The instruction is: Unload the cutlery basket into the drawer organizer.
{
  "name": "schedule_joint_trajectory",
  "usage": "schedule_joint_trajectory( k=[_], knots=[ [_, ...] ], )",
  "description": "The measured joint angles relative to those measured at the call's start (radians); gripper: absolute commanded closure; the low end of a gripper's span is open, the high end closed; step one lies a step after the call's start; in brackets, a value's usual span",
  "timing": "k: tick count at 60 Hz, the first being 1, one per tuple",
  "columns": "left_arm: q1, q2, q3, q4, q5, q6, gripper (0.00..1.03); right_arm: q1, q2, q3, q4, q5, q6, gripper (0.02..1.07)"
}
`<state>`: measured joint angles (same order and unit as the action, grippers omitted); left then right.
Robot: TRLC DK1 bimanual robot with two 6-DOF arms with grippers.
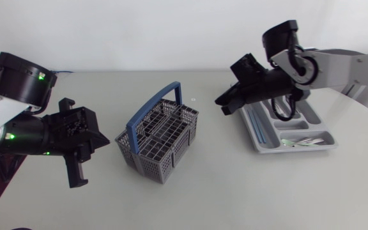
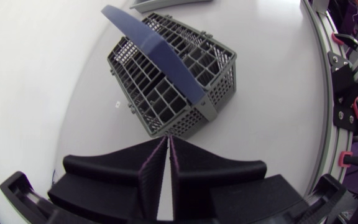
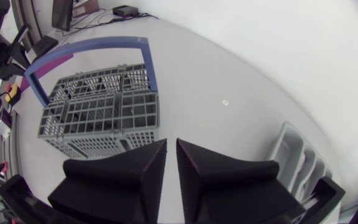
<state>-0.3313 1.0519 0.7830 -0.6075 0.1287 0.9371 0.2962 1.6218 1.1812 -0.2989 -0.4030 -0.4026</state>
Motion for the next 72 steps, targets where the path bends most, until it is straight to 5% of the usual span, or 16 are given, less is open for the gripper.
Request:
schedule_joint_trajectory(
  k=[27, 72],
  knots=[
    [0.043, 0.285, -0.063, 0.216, 0.055, 0.055, 0.87, 0.032, 0.457, 0.367, -0.059, -0.124, 0.135, 1.01],
    [0.082, 0.607, 0.197, 0.428, 0.054, -0.003, 0.87, -0.006, 0.230, 0.060, -0.072, -0.136, 0.138, 1.02]
  ],
)
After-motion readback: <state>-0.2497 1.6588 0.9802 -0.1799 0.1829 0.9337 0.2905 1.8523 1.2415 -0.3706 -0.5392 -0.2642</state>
